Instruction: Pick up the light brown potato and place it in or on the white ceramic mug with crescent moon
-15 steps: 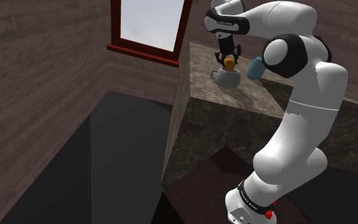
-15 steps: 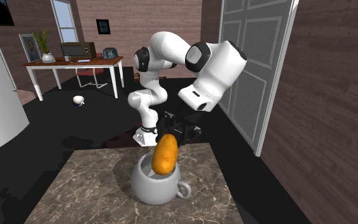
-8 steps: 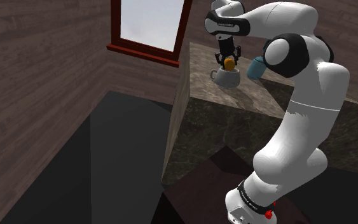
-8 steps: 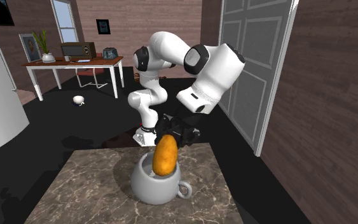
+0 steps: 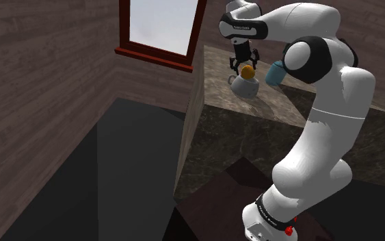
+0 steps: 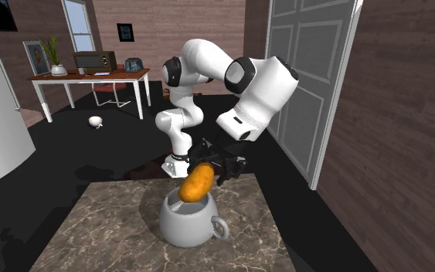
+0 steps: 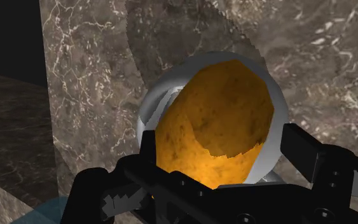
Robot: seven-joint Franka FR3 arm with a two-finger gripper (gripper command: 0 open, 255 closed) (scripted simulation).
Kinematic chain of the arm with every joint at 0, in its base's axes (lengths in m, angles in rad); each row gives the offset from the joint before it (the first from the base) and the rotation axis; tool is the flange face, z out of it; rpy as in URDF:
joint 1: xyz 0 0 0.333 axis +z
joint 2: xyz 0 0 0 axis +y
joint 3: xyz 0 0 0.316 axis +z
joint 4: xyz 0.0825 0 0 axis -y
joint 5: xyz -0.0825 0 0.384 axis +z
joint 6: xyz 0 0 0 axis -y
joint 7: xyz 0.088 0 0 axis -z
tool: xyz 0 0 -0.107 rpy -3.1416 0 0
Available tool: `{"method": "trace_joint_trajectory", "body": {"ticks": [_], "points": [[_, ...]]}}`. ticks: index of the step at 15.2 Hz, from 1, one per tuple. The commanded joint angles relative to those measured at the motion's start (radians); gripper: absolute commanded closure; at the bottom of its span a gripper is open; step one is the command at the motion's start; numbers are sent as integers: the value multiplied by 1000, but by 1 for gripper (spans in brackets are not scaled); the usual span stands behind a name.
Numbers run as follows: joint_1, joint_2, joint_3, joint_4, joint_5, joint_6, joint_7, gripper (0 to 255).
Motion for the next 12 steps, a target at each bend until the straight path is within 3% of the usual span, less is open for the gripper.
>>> {"method": "trace_joint_trajectory", "body": {"ticks": [1,4,12], "points": [[11,19,3,53,-1,-37,-7,0],[45,87,7,233,-10,-151,-33,0],[45,87,7,233,-10,-151,-33,0]]}}
